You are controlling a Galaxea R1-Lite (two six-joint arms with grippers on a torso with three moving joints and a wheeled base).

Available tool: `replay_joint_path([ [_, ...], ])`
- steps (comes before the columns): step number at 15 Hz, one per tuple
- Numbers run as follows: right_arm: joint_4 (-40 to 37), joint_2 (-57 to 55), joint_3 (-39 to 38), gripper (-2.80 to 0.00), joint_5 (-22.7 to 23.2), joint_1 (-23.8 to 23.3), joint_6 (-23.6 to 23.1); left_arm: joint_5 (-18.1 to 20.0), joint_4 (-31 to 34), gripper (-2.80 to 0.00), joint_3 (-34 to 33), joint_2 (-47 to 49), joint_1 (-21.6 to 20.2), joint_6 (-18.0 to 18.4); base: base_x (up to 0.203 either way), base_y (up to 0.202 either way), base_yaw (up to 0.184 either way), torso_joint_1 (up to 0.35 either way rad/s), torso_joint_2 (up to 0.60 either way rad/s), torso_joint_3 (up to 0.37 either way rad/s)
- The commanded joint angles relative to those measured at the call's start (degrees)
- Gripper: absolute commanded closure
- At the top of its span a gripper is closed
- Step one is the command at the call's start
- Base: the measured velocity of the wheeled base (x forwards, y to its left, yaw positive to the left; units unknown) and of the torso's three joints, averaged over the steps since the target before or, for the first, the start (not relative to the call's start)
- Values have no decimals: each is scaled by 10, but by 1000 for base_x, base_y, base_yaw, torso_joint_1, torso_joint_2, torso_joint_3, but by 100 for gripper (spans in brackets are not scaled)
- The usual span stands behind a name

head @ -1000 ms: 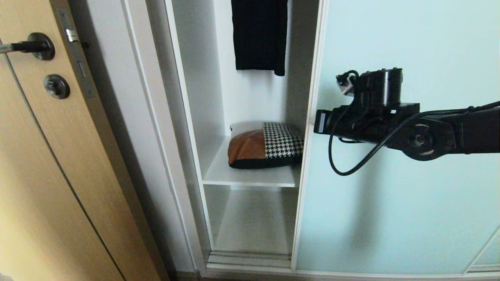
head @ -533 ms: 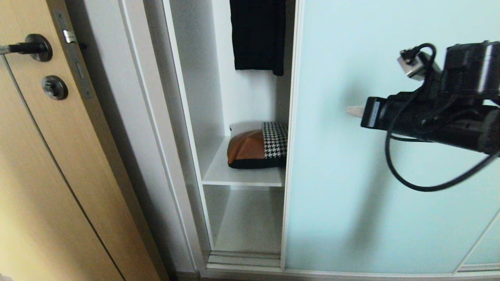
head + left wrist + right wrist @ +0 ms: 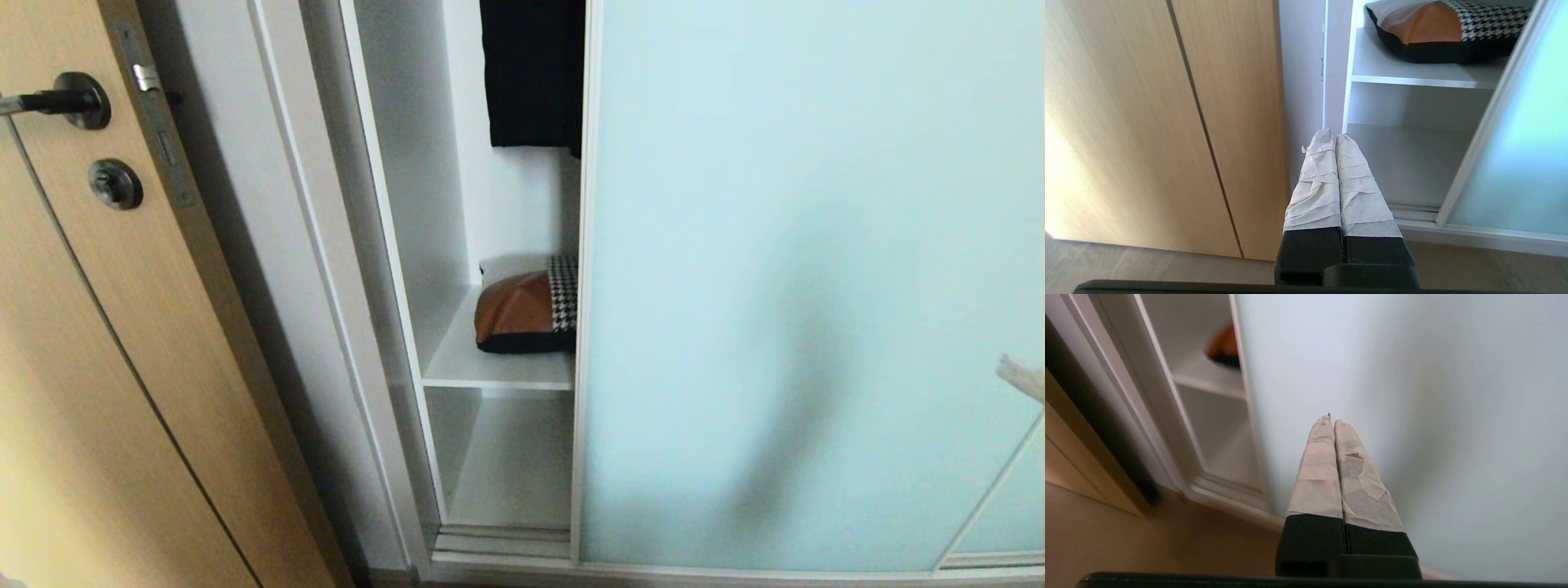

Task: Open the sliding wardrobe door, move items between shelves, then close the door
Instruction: Close the door

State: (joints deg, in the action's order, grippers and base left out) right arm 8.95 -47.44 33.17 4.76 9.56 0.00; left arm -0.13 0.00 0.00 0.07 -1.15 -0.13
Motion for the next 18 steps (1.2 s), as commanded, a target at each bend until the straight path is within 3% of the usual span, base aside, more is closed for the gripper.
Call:
replay_joint_path([
  [1, -26, 210, -112, 0, 3, -36, -19, 0, 0, 0, -1, 0, 0, 0, 0, 0, 0, 0, 0, 0],
  [4, -116, 336, -194, 0, 7, -91, -29, 0, 0, 0, -1, 0, 0, 0, 0, 0, 0, 0, 0, 0],
  [6, -196, 381, -222, 0, 8, -102, -2, 0, -1, 0, -1, 0, 0, 0, 0, 0, 0, 0, 0, 0],
  [9, -194, 472, -264, 0, 7, -100, 4, 0, 0, 0, -1, 0, 0, 0, 0, 0, 0, 0, 0, 0],
  [11, -178, 474, -281, 0, -5, -99, 18, 0, 0, 0, -1, 0, 0, 0, 0, 0, 0, 0, 0, 0],
  [13, -101, 475, -315, 0, -24, -99, 19, 0, 0, 0, -1, 0, 0, 0, 0, 0, 0, 0, 0, 0],
  [14, -65, 475, -332, 0, -38, -99, 5, 0, 0, 0, -1, 0, 0, 0, 0, 0, 0, 0, 0, 0],
  [16, -87, 474, -332, 0, -43, -99, -44, 0, 0, 0, -1, 0, 0, 0, 0, 0, 0, 0, 0, 0],
  [18, -88, 474, -332, 0, -43, -99, -34, 0, 0, 0, -1, 0, 0, 0, 0, 0, 0, 0, 0, 0],
])
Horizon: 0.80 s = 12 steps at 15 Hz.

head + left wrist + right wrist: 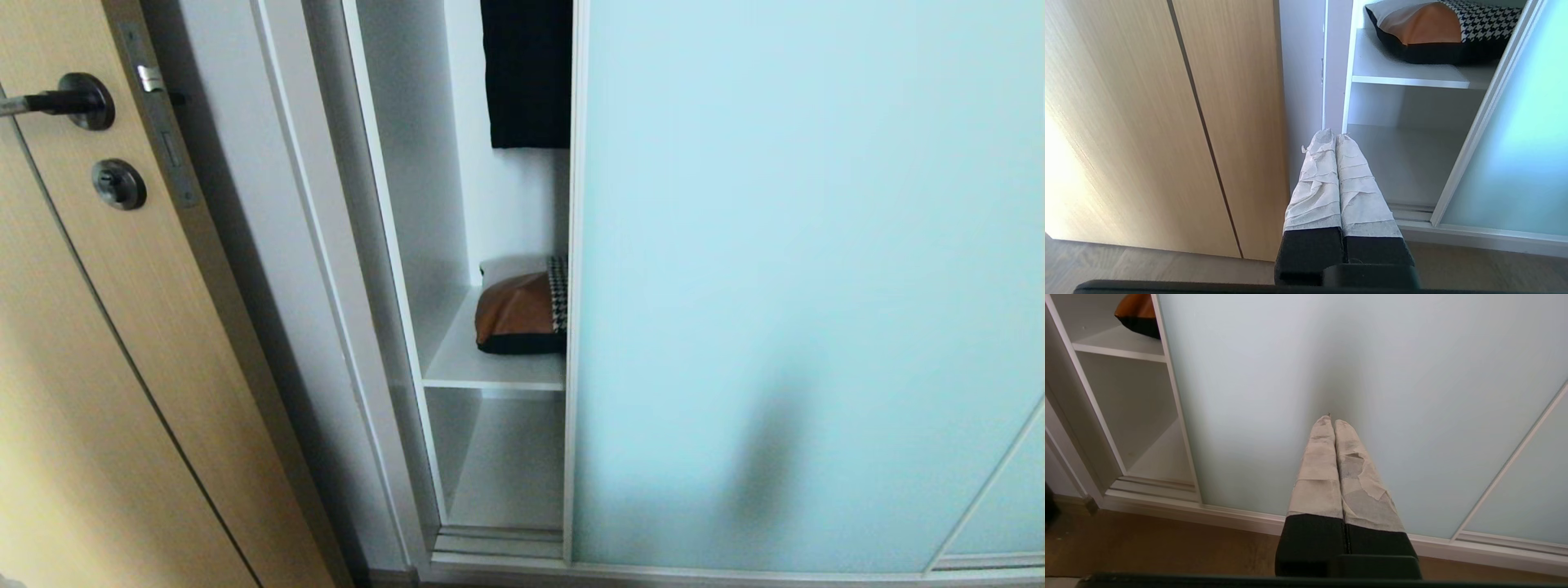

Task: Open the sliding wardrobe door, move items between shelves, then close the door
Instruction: Close the door

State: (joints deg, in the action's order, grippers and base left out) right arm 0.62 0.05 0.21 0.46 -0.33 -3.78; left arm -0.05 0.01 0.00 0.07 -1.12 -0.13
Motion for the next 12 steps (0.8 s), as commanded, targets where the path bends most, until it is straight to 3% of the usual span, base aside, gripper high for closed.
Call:
replay_joint_path([
  [1, -4, 0, -2, 0, -1, 0, 13, 0, 0, 0, -1, 0, 0, 0, 0, 0, 0, 0, 0, 0],
  [12, -4, 0, -2, 0, -2, 0, 26, 0, 0, 0, -1, 0, 0, 0, 0, 0, 0, 0, 0, 0],
])
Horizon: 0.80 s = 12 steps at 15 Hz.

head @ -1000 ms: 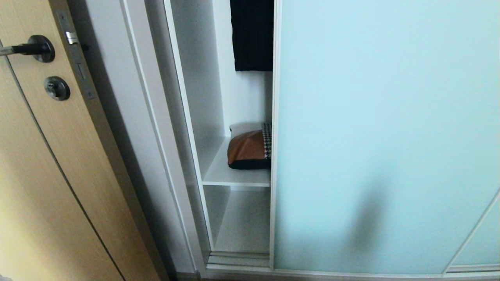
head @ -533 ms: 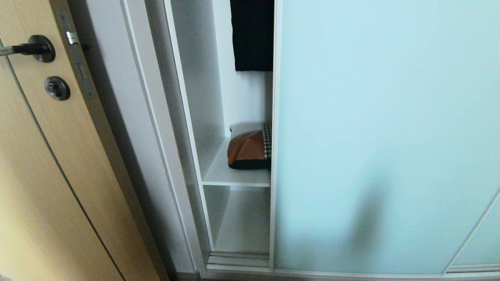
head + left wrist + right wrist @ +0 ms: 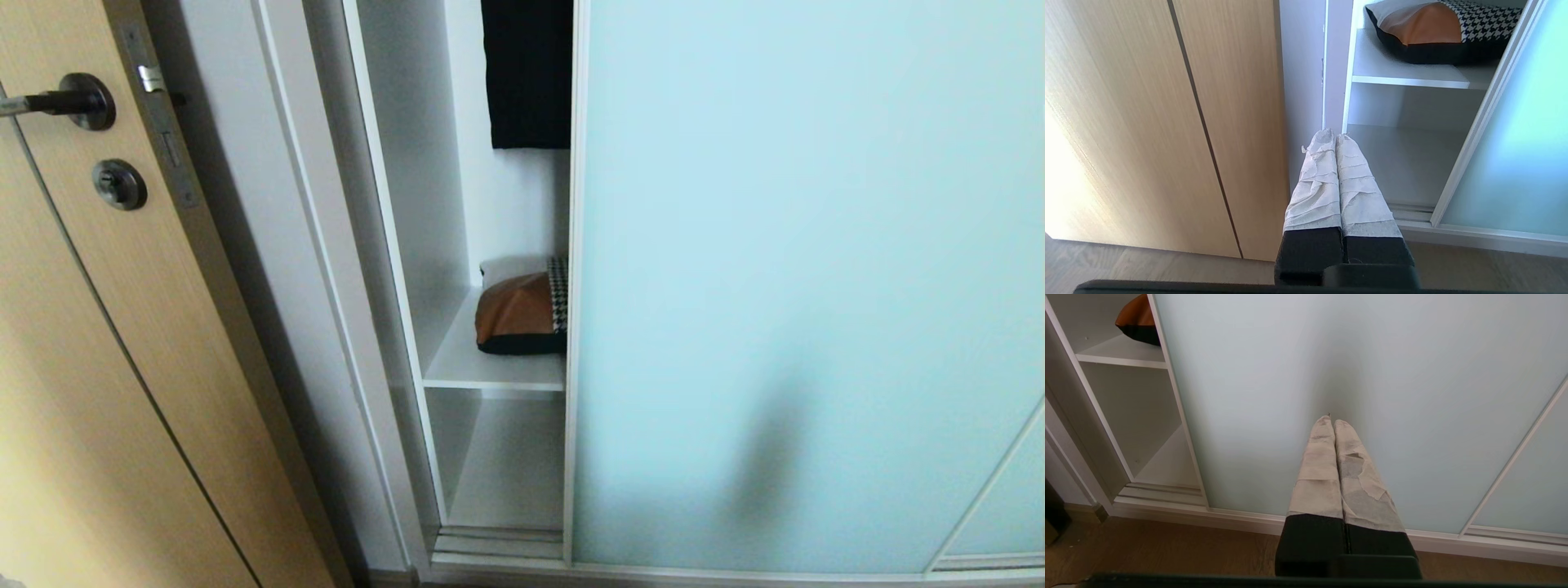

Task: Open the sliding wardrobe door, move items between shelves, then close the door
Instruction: Close the door

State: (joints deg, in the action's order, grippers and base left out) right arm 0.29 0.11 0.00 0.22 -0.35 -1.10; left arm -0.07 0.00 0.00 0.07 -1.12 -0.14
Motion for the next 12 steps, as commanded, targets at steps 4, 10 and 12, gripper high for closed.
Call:
replay_joint_path([
  [4, 0, -1, 0, 0, 0, 0, 0, 0, 0, 0, -1, 1, 0, 0, 0, 0, 0, 0, 0, 0],
  [10, 0, -1, -1, 0, 0, 0, 0, 0, 22, 0, 126, 40, 0, -6, 0, 0, 0, 0, 0, 0],
  [12, 0, -1, 0, 0, 0, 0, 0, 13, 36, 0, 215, 125, 0, -8, 0, 0, 0, 0, 0, 0],
])
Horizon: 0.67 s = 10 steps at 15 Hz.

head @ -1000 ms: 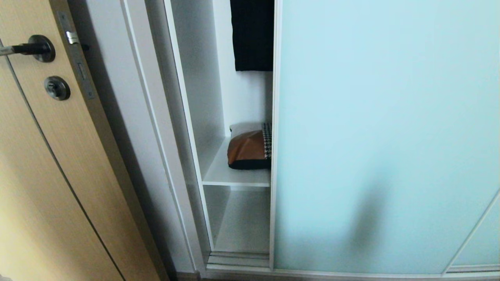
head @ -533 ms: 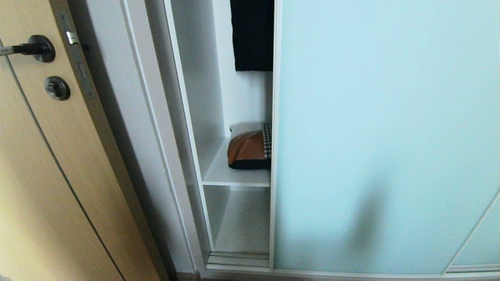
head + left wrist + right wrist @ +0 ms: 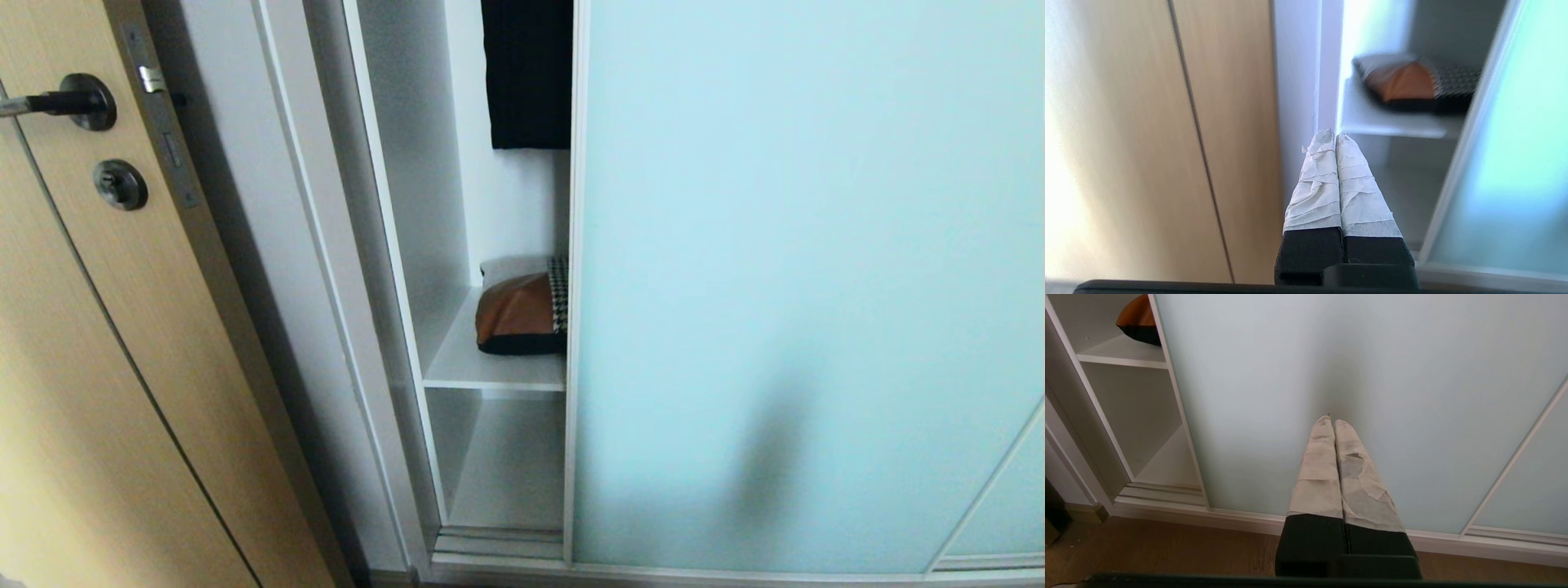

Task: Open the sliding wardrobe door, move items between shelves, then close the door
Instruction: Close the door

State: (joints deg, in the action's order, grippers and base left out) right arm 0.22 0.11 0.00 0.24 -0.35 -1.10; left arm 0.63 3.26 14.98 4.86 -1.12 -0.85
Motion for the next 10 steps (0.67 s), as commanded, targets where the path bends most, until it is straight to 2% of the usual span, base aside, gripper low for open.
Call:
replay_joint_path([
  [1, 0, -1, -1, 0, 0, 0, 0, 16, 6, 0, 105, 134, 0, -1, 0, 0, 0, 0, 0, 0],
  [4, 0, -1, -1, 0, 0, 0, 0, 48, 9, 0, 270, 321, 0, -3, 0, 0, 0, 0, 0, 0],
  [6, 0, -1, 0, 0, 0, 0, 0, 84, 12, 0, 387, 439, 0, -3, 0, 0, 0, 0, 0, 0],
  [8, 0, -1, 0, 0, 0, 0, 0, 136, 13, 0, 460, 536, 7, -3, 0, 0, 0, 0, 0, 0],
  [10, 0, -1, 0, 0, 0, 0, 0, 201, 10, 0, 497, 610, 14, -3, 0, 0, 0, 0, 0, 0],
])
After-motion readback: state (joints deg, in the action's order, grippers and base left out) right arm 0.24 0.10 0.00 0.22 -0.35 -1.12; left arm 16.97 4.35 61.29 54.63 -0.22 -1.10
